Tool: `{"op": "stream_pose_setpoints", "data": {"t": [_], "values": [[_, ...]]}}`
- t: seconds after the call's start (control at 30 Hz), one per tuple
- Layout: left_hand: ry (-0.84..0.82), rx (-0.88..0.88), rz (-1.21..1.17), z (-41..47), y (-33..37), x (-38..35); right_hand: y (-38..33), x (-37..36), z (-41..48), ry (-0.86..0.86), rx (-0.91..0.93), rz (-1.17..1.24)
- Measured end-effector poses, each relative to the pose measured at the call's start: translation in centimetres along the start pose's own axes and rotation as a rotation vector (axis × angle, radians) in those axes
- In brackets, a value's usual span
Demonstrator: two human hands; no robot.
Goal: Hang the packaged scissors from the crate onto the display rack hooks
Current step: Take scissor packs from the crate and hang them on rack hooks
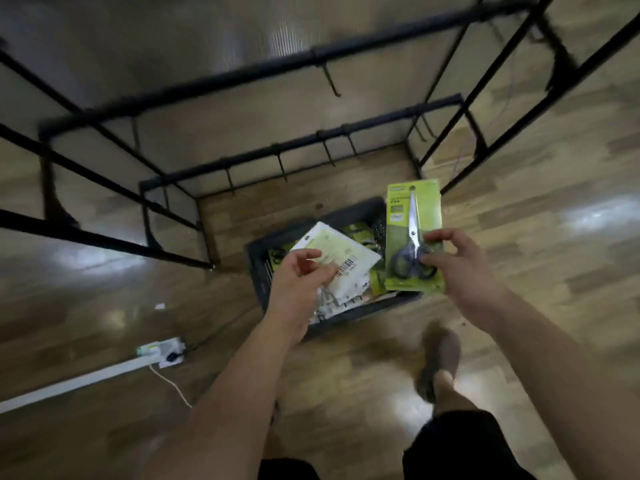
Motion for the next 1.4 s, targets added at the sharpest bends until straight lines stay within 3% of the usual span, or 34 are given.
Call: {"op": "stream_pose_setpoints", "data": {"t": [0.17, 0.27, 0.37, 0.43, 0.6, 0.8, 0.97, 1.1, 1.4], "values": [[-0.06, -0.133, -0.204, -9.0, 11.0, -2.3, -9.6, 0.7, -9.8, -0.054, 0.236, 0.056], [-0.103, -0.123, -0.331, -15.2, 13.2, -4.2, -12.3, 1.5, -14.5, -0.173, 0.275, 0.043], [-0.088, 0.002, -0.55, -21.6, 12.7, -5.7, -14.0, 2.5, -18.9, -0.287, 0.273, 0.012], [-0.17, 0.071, -0.647, -24.4, 13.0, -6.7, -14.9, 3.6, -21.5, -0.301, 0.28, 0.016], [-0.463, -0.007, -0.574, -29.7, 20.6, -6.6, -19.2, 4.1, -27.8, -0.303, 0.371, 0.113], [-0.264, -0.273, -0.163, -33.9, 28.8, -1.8, -23.4, 2.2, -33.5, -0.145, 0.544, 0.234], [-0.153, -0.508, -0.077, -34.8, 32.3, 2.6, -24.7, 0.8, -36.3, -0.107, 0.602, 0.315], [-0.109, -0.613, -0.07, -35.6, 34.4, 4.5, -26.1, -0.9, -36.8, -0.154, 0.598, 0.31], [0.072, -0.648, -0.097, -34.8, 38.6, 6.9, -32.7, -4.7, -33.1, -0.354, 0.631, 0.255]]}}
Point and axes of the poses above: each hand's wrist, its own z-axis towards the middle knuckle, its own x-axis out of the back of the hand, y = z × x, the point moved 10 cm from there along z, towards the middle knuckle, and after that the axes turned 2 degrees about -y, right-handed, at the moved point
